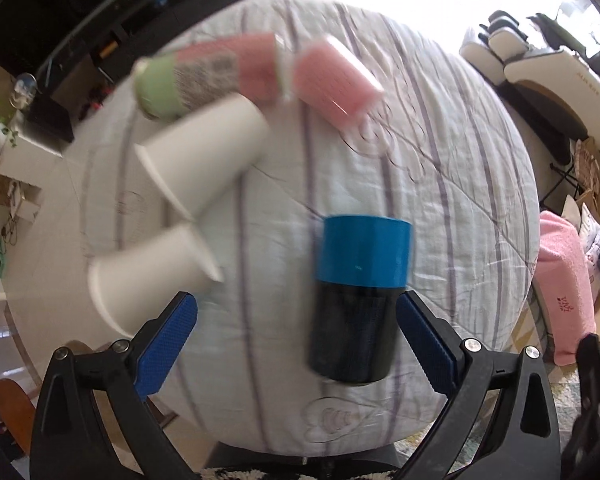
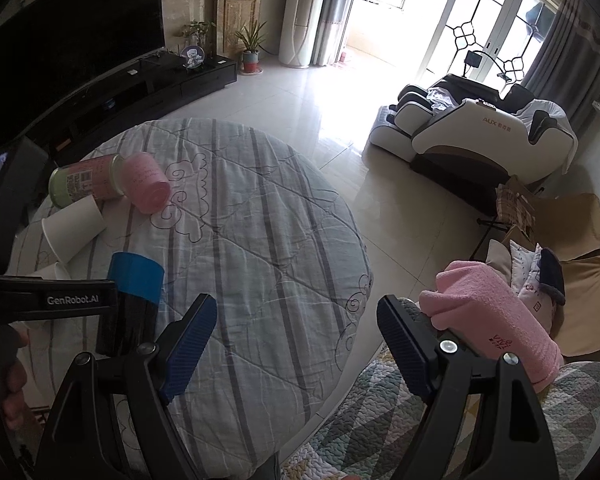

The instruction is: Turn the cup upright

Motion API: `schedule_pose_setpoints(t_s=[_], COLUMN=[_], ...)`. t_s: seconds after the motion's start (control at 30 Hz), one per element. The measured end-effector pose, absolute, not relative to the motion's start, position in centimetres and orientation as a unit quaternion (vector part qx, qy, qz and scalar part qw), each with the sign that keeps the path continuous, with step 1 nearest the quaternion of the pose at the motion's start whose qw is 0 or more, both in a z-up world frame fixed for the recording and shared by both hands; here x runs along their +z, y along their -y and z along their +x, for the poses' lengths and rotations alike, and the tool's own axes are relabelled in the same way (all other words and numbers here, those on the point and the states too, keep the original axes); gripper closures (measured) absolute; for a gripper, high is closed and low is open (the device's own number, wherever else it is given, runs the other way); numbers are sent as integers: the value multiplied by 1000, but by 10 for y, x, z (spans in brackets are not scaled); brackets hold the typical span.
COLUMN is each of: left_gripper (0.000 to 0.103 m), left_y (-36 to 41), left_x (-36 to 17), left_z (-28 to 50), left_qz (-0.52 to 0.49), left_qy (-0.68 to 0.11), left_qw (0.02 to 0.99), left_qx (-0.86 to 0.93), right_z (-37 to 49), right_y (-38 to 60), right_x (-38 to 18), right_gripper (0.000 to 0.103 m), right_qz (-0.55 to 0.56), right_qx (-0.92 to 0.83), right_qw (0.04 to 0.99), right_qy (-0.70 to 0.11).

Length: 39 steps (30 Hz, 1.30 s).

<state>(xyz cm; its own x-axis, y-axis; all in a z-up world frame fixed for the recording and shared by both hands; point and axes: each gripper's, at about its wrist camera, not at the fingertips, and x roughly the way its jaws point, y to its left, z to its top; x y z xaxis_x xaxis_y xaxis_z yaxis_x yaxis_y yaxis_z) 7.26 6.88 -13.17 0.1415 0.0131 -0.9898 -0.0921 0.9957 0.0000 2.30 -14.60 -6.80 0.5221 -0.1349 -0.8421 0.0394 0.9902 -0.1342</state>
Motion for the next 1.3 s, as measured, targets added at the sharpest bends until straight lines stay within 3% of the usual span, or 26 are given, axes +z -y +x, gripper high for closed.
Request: schedule_pose_setpoints(t_s=[0.3,1.17,1.23,1.3], left_gripper=[2,2,2,2], left_y=[-121,-176,-183,-189], left_x=[-94,-139,-141,-141], left_z=[65,66,66,66], left_qz=[-3,-67,-77,-86], left_qy=[-611,-636,-635,-634], left_qw=[791,767,766,765], left_qx=[37,52,61,71], right_z=[33,122,122,122], right_y=[93,22,27,28], right_x=[-79,-205,-206,-202], right_gripper=[19,20,35,35], right_qz=[-32,37,57,53], right_qx=[2,32,33,33], right_qw=[865,746,745,749], right_qy=[-501,-664,-664,-660])
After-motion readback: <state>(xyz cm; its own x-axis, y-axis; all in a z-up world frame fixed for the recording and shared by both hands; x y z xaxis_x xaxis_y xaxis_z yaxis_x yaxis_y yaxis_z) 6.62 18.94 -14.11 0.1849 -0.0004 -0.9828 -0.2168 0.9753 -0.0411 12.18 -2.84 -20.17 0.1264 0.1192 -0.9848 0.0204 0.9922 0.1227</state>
